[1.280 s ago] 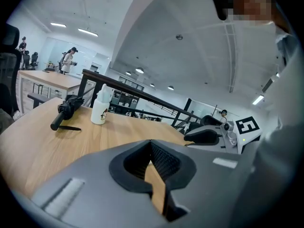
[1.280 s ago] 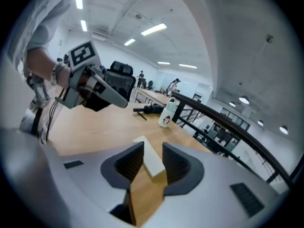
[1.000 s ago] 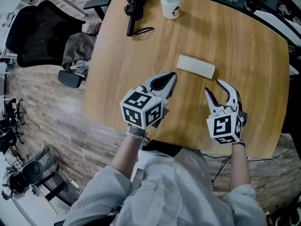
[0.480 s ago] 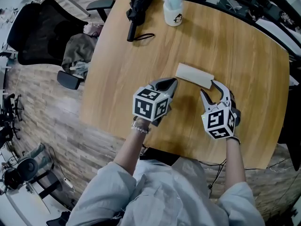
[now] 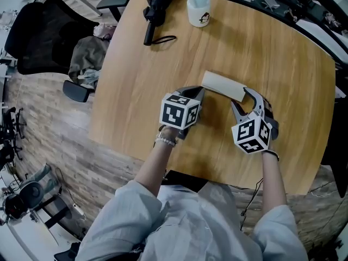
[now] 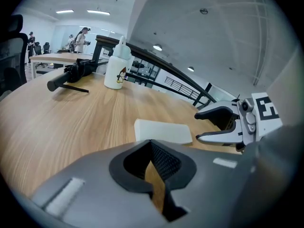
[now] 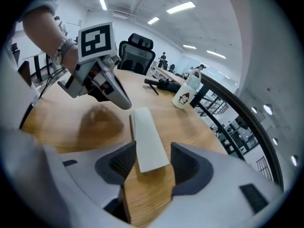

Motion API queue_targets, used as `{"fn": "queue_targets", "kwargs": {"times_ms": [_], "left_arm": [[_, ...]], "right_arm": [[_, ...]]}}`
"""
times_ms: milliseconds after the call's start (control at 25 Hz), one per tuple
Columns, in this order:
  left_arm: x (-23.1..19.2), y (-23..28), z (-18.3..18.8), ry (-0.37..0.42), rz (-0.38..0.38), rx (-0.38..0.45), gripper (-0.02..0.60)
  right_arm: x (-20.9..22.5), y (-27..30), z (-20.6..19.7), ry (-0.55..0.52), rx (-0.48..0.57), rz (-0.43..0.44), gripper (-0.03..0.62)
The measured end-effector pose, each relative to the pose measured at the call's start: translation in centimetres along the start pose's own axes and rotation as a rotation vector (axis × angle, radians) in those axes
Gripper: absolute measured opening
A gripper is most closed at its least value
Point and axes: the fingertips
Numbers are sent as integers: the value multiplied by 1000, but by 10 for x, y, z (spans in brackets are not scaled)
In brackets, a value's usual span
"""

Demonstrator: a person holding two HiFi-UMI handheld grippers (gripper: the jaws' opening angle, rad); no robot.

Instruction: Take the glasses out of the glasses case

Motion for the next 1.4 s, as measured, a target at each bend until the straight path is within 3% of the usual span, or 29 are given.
{"fn": "queue_targets", "kwargs": {"times_ms": [360, 680, 1120, 1400], "left_arm": [[-5, 13, -7, -25, 21, -41, 5], [-3, 20, -8, -2, 38, -78, 5], [-2, 21, -8, 1, 43, -82, 5], [-1, 20, -8, 1, 50, -80, 5]], "right_arm": [[-1, 18, -9, -99, -55, 61, 222], [-11, 29, -23, -157, -108, 131, 232], [-15, 40, -28, -290, -147, 151, 232], [-15, 37, -26, -288, -125, 206, 232]]}}
Point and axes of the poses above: the fingertips, and each gripper's own axes: y forward along the fingers, x to its right, z out of its top, and after that the axes turned 3 degrees about -y, right-handed
